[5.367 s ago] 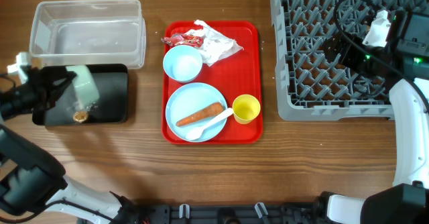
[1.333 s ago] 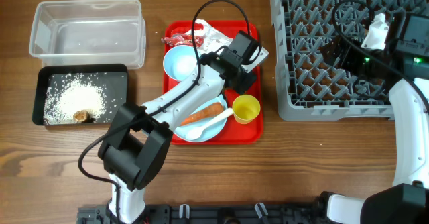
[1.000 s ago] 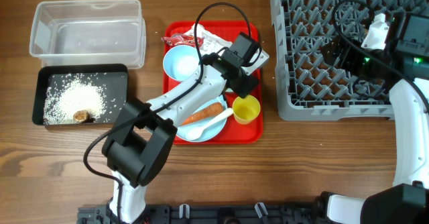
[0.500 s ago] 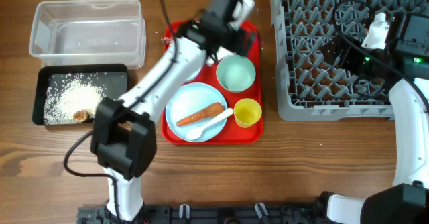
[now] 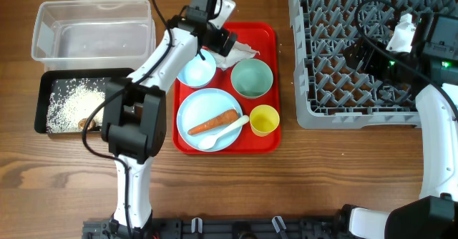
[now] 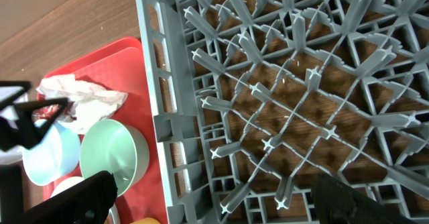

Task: Sort waste into correct bins and load items into the dishwasher rack
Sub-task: 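Grasp the white tissue and red wrapper with the left gripper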

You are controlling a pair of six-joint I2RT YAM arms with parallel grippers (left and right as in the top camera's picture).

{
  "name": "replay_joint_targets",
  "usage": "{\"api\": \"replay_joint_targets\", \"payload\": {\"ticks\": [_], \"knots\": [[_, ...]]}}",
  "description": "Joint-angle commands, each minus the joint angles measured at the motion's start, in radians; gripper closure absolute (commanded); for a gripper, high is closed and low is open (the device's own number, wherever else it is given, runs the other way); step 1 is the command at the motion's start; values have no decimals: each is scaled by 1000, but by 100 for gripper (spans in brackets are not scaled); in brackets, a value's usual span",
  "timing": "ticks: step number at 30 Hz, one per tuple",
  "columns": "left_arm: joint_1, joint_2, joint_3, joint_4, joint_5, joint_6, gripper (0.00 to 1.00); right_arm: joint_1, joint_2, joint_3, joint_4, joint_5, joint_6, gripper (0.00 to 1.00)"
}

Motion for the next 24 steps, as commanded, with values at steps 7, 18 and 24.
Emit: {"api": "replay_joint_targets", "payload": {"ticks": [7, 18, 24], "knots": [[-5, 74, 5, -86, -2, 31, 1, -1, -13, 21, 5, 14, -11, 4], [-12, 143, 3, -132, 21, 31, 23, -1, -13, 21, 5, 14, -11, 3], [-12, 156, 4, -113, 48, 27, 76, -1, -13, 21, 6, 14, -11, 4]]}}
